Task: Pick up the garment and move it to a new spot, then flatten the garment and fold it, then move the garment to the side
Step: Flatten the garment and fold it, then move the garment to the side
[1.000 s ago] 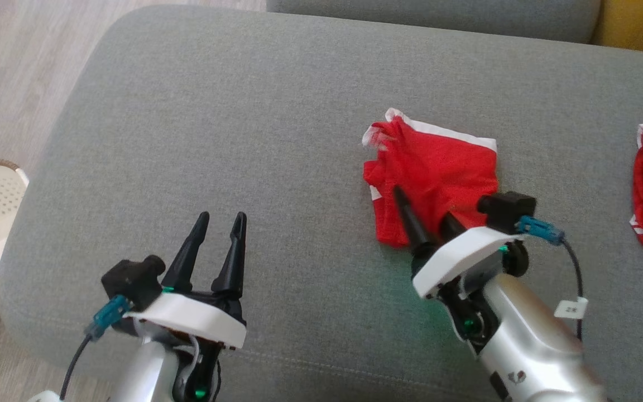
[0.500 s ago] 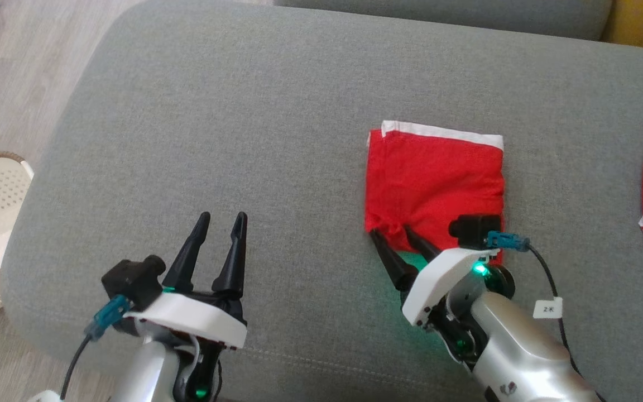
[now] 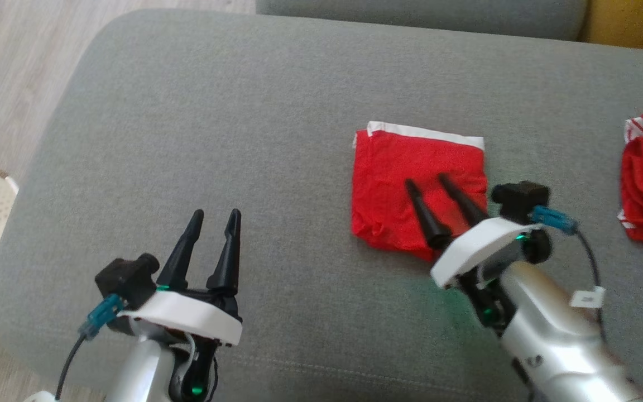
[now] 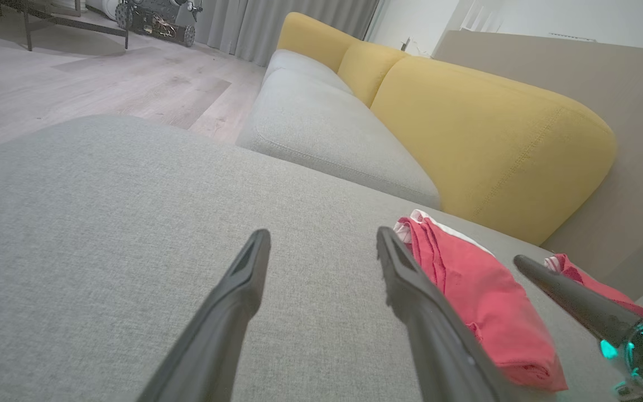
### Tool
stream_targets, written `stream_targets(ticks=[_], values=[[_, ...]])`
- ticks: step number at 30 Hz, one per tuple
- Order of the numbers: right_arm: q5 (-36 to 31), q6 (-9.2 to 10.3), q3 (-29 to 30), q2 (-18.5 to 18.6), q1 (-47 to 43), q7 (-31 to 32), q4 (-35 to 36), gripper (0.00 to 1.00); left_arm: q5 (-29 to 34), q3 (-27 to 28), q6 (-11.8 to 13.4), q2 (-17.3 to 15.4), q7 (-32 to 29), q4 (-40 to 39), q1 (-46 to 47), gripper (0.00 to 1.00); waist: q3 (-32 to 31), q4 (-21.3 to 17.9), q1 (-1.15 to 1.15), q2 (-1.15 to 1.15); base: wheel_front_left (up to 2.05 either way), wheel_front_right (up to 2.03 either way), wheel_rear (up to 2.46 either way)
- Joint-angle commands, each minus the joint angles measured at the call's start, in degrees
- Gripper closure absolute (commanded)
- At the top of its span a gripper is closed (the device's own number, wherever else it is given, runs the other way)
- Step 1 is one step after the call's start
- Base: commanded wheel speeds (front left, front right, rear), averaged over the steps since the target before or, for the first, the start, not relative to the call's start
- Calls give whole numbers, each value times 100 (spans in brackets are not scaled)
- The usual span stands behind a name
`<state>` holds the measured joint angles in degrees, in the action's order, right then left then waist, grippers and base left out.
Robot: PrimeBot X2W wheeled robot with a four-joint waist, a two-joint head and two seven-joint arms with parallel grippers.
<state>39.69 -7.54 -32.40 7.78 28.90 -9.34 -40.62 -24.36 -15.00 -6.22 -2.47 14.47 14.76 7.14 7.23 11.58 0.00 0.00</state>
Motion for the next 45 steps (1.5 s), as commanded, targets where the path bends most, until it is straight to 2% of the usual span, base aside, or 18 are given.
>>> stream_targets(ticks=[1,9,10,16,22,38,45], values=[[-233,5,53,86,106,-189,205,0,34,224,23,-41,52,-230,146,0,-77,-92,0,0,0,0,0],[-1608,5,1136,335,-376,-518,592,0,53,362,70,-41,52,-364,75,0,-213,-381,0,0,0,0,0],[-1608,5,1136,335,-376,-518,592,0,53,362,70,-41,52,-364,75,0,-213,-381,0,0,0,0,0],[-2588,5,2077,107,-1022,-551,1078,0,74,408,105,-41,52,-418,4,0,-267,-514,0,0,0,0,0],[-3153,5,2471,-144,-1434,-541,1466,0,130,472,153,-41,52,-493,-104,0,-288,-612,0,0,0,0,0],[-3503,5,2700,-402,-1578,-274,1962,0,159,535,166,-41,52,-723,-75,0,-129,-600,0,0,0,0,0],[-3089,5,2451,-444,-1180,168,1597,0,122,407,125,-41,52,-705,47,0,108,-455,0,0,0,0,0]])
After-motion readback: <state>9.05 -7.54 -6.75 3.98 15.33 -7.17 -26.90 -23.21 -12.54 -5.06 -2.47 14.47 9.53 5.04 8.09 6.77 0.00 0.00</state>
